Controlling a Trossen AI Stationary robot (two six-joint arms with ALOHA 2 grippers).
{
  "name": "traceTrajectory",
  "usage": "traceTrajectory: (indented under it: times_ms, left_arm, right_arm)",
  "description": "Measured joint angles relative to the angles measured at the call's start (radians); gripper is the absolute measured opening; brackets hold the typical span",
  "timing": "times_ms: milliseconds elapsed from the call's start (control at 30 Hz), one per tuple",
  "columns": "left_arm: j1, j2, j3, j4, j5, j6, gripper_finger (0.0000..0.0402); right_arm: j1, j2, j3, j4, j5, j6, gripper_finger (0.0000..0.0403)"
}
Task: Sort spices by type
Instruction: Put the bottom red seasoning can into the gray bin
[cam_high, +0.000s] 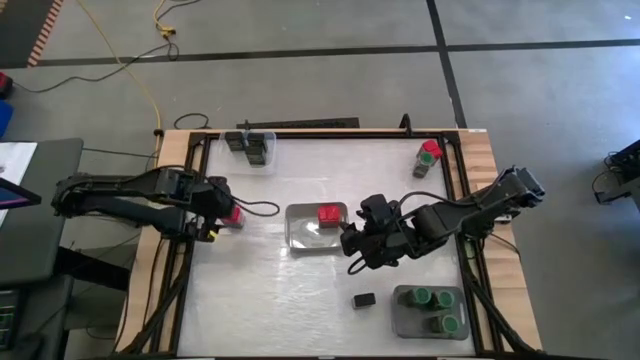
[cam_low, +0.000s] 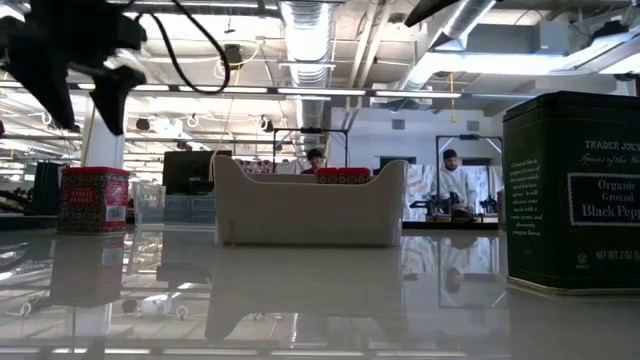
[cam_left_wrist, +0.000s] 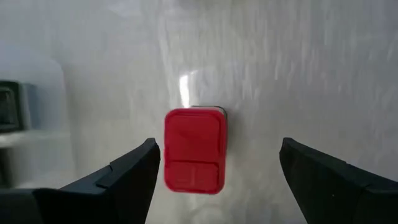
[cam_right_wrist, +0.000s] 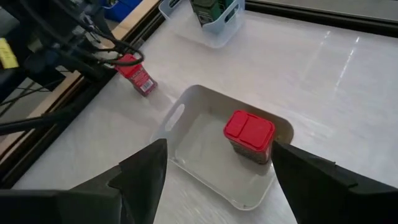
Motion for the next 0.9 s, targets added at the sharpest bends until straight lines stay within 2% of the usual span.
traceTrajectory:
  times_ms: [200, 400, 533, 900]
  left_arm:
    - [0.093, 0.001, -0.088, 0.088, 0.03, 0.039, 0.0315]
    - [0.164, 0.013, -0.096, 0.102, 0.03, 0.103, 0.0315]
    - [0.214, 0.035, -0.096, 0.097, 0.103, 0.135, 0.0315]
    - [0.248, 0.152, -0.096, 0.106, 0.114, 0.187, 0.0315]
  right_arm:
    - [0.0, 0.0, 0.0, 0.021, 0.0, 0.0, 0.0312]
    - [0.0, 0.0, 0.0, 0.032, 0.0, 0.0, 0.0312]
    - [0.0, 0.0, 0.0, 0.032, 0.0, 0.0, 0.0312]
    - [0.0, 0.0, 0.0, 0.022, 0.0, -0.001, 0.0312]
